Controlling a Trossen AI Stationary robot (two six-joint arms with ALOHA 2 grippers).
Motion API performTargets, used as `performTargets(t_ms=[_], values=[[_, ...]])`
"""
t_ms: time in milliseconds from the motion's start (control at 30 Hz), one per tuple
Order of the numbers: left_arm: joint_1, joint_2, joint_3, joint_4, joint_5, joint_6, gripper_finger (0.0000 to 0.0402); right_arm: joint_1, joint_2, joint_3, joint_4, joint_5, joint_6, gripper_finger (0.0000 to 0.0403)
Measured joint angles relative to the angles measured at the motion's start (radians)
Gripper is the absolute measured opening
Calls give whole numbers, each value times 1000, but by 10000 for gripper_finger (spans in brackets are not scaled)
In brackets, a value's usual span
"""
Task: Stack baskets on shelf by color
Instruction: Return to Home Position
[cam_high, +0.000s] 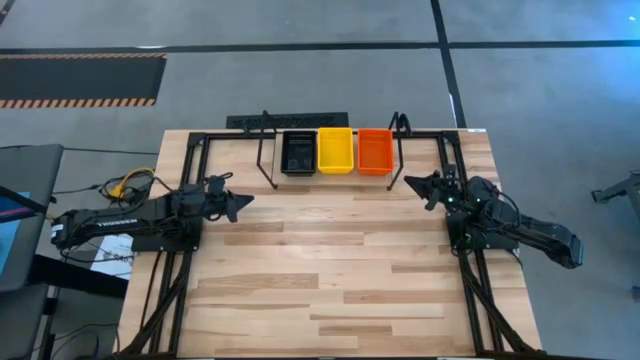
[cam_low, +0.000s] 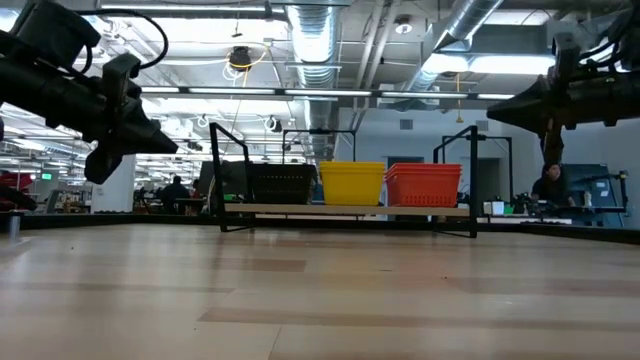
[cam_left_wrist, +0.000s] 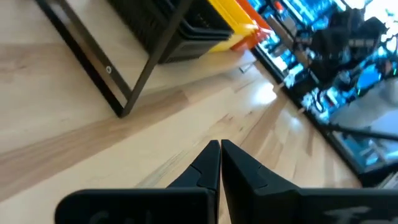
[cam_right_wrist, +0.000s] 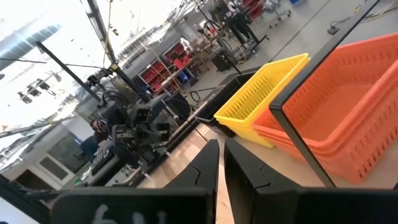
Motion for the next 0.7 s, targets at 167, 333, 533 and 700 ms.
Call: performTargets(t_ms=[167, 333, 533, 700], values=[[0, 0, 0, 1, -47, -112, 0, 0, 0, 1, -6, 0, 31, 46], [0, 0, 0, -2, -67, -113, 0, -1, 0, 1, -7, 0, 34, 46], [0, 0, 0, -3, -67, -113, 0, 0, 0, 1, -8, -1, 34, 47], [0, 0, 0, -4, -67, -114, 0, 0, 0, 1, -9, -1, 34, 47]])
